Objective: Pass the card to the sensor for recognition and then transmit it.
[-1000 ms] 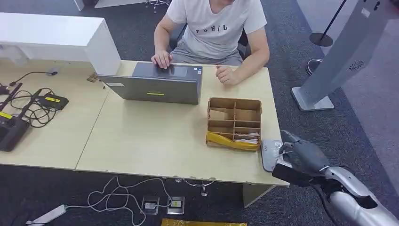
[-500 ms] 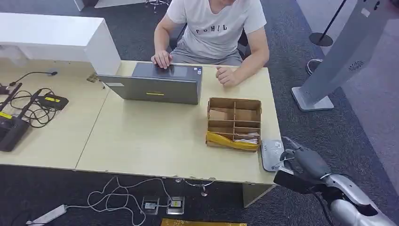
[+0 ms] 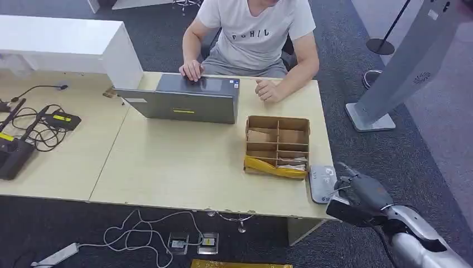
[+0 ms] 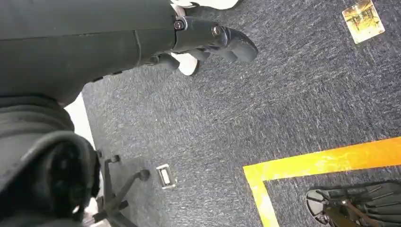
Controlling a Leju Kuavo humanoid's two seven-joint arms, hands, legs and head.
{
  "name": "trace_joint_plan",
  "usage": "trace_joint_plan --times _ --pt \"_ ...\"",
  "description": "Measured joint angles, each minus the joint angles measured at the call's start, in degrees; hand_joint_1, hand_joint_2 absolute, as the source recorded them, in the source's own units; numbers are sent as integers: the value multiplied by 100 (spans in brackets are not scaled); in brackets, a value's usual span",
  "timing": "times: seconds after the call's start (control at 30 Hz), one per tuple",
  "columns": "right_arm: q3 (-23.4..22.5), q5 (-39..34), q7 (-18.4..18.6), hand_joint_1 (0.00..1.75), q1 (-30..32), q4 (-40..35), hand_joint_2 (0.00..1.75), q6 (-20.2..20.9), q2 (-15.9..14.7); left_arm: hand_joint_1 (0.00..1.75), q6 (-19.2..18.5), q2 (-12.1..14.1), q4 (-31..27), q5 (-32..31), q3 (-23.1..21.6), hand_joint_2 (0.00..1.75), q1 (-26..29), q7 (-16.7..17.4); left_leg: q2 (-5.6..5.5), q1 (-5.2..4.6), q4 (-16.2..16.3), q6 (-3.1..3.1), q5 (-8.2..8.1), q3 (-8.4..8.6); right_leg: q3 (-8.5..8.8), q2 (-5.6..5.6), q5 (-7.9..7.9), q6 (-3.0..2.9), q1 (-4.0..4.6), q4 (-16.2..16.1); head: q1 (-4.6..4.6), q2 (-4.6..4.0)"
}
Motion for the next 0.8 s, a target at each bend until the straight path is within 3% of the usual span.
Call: trace_joint_plan --times 0.5,0.8 --pt "140 -238 -247 175 -450 1025 175 -112 304 0 -77 -11 0 -142 -13 0 -3 -103 0 0 0 0 0 0 1 -3 0 0 0 0 0 0" --pt "168 -241 -258 175 -516 1277 175 -127 409 0 -79 -11 0 -142 -44 0 -3 -105 1 0 0 0 0 2 2 -2 0 0 0 0 2 0"
